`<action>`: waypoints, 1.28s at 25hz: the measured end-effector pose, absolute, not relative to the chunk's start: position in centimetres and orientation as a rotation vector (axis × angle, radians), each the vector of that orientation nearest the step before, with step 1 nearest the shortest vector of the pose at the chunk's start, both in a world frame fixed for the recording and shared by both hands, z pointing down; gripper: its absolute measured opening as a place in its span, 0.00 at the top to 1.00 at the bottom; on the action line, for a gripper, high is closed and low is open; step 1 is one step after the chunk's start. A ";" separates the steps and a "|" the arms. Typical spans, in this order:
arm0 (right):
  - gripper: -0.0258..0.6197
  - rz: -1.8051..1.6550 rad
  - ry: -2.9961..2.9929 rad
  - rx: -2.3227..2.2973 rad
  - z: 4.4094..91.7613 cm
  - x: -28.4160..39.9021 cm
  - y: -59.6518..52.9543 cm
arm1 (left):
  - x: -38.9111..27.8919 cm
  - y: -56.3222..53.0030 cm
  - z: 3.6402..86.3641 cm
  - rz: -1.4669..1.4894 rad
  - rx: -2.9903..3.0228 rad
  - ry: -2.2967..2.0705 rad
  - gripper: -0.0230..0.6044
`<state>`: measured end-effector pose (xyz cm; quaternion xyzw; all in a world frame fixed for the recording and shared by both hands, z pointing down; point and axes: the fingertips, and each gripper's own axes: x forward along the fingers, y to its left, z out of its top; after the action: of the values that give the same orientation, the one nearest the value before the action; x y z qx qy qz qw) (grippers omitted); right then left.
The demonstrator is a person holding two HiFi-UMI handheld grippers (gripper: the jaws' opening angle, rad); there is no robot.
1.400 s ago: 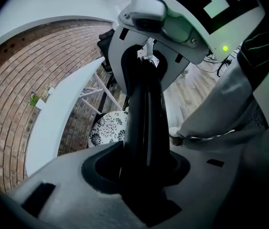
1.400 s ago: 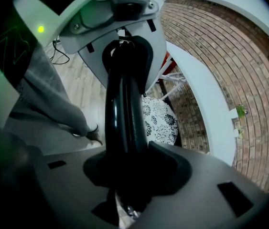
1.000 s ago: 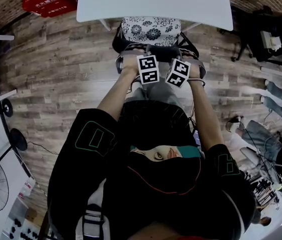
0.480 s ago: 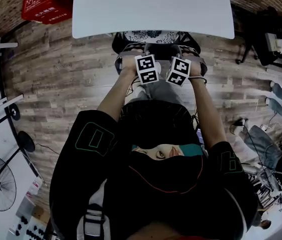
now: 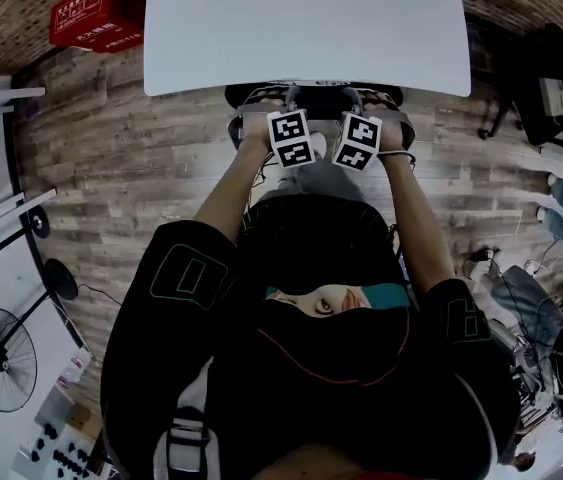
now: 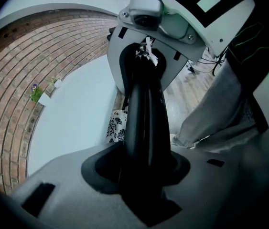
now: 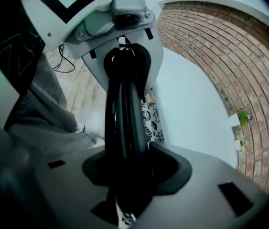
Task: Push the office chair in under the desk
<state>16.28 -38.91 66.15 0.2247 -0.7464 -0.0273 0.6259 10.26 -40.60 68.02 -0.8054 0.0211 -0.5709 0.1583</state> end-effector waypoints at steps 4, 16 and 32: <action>0.71 -0.077 -1.734 0.505 66.0 16.4 -39.9 | 10.3 -41.6 68.0 -1.650 -2.289 0.068 0.70; 0.66 -0.036 -1.807 0.474 65.6 15.8 -40.1 | 10.0 -42.0 68.2 -1.689 -2.281 0.120 0.67; 0.81 0.305 -2.125 0.397 57.2 14.7 -40.3 | 10.3 -39.3 61.4 -1.620 -2.513 -0.328 0.63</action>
<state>14.66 -40.28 57.17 0.1615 -0.8636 0.1239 0.4613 10.28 -39.33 61.37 -0.8337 -0.1088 -0.5373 0.0666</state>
